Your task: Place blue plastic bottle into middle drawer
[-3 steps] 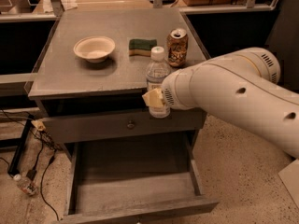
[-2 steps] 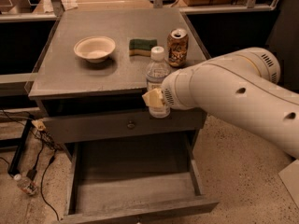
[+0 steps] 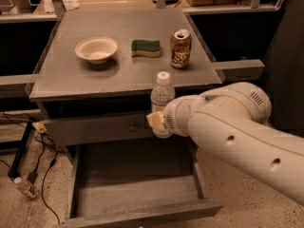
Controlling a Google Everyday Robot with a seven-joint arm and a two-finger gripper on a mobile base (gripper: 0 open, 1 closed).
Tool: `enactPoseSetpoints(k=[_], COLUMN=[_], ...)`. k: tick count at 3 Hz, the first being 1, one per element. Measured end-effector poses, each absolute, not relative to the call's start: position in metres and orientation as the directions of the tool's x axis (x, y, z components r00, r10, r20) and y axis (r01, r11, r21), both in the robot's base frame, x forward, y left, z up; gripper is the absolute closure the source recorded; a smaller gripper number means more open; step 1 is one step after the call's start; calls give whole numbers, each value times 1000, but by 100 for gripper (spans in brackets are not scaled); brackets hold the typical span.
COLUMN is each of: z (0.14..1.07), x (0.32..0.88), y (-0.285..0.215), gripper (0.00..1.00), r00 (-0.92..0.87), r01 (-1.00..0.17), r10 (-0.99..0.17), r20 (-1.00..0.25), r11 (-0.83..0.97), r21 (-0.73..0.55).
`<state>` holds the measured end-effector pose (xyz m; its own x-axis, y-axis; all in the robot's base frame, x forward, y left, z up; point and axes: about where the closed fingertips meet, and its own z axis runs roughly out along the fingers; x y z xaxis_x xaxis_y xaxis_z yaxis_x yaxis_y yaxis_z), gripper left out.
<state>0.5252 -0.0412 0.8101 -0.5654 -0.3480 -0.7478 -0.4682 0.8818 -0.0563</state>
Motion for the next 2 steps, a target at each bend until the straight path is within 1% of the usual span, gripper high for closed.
enactPoseSetpoints(k=[1,2], z=[789,789], x=[522,522], y=[-41,-41], gripper=[100,100], r00=[-592,-601], r01=[-436,-418], r10=[-309,-286], r20=[-744,-746], r11=[900,909], r21=[-27,-12])
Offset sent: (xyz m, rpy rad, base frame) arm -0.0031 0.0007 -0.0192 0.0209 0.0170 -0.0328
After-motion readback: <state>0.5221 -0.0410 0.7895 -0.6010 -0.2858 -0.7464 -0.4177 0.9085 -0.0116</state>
